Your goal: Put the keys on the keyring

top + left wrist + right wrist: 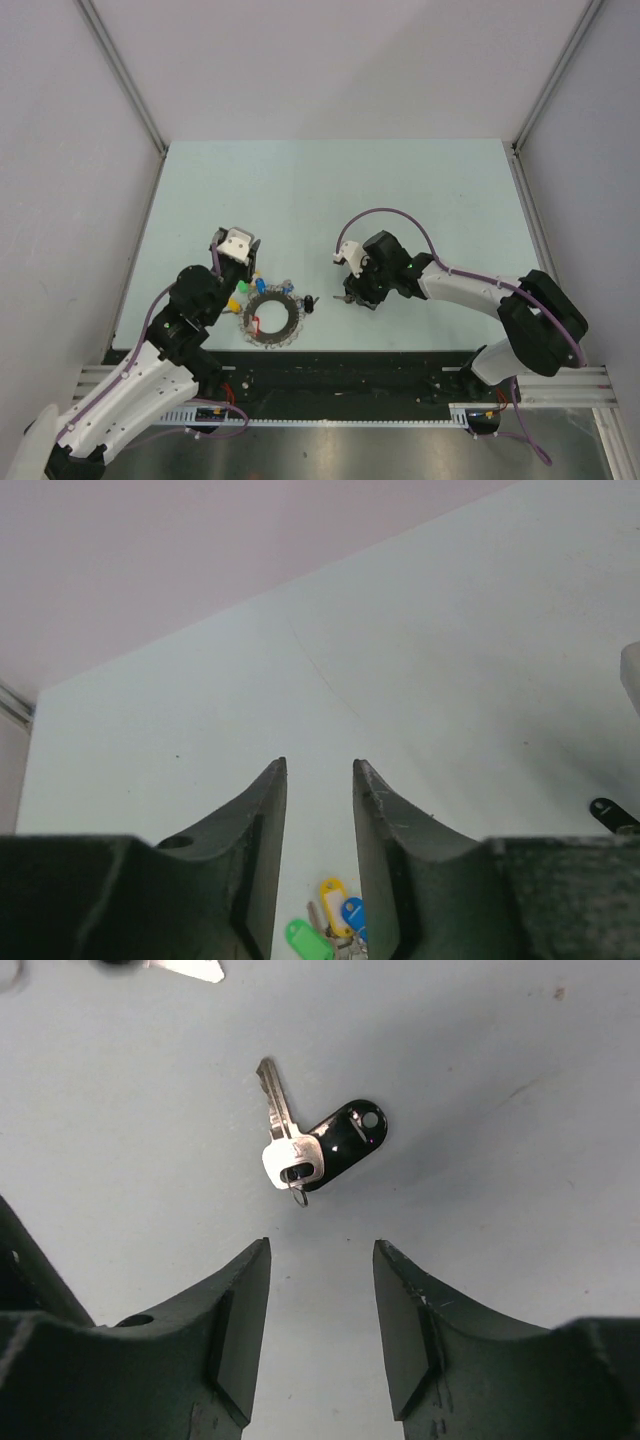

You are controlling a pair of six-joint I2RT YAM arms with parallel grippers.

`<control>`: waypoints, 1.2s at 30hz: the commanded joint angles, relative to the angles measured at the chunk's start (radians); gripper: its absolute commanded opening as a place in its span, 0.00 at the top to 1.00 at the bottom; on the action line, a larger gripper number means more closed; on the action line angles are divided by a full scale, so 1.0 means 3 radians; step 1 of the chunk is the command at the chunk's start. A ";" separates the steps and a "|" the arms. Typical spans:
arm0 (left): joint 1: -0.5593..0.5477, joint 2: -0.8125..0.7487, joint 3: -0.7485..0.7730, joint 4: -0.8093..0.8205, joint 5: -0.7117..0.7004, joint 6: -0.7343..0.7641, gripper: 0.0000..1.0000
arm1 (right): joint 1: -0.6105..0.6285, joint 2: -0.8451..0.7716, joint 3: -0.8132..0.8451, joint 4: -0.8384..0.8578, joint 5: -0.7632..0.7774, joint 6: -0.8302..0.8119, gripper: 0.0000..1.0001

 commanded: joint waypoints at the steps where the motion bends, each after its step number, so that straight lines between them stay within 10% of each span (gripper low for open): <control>1: 0.0020 0.0144 0.0299 -0.0382 0.0133 -0.0457 0.57 | 0.0069 -0.0268 0.0077 0.0097 0.0082 0.0285 0.47; 13: 0.0122 -0.0239 0.0187 -0.1319 -0.0398 -0.1649 0.14 | 0.0882 0.0016 0.0251 0.0869 0.0312 0.0377 0.43; 36: 0.0551 -0.0721 0.0013 -0.1131 -0.0527 -0.1491 0.09 | 0.0678 0.1700 0.1392 0.1095 0.1227 0.0853 0.47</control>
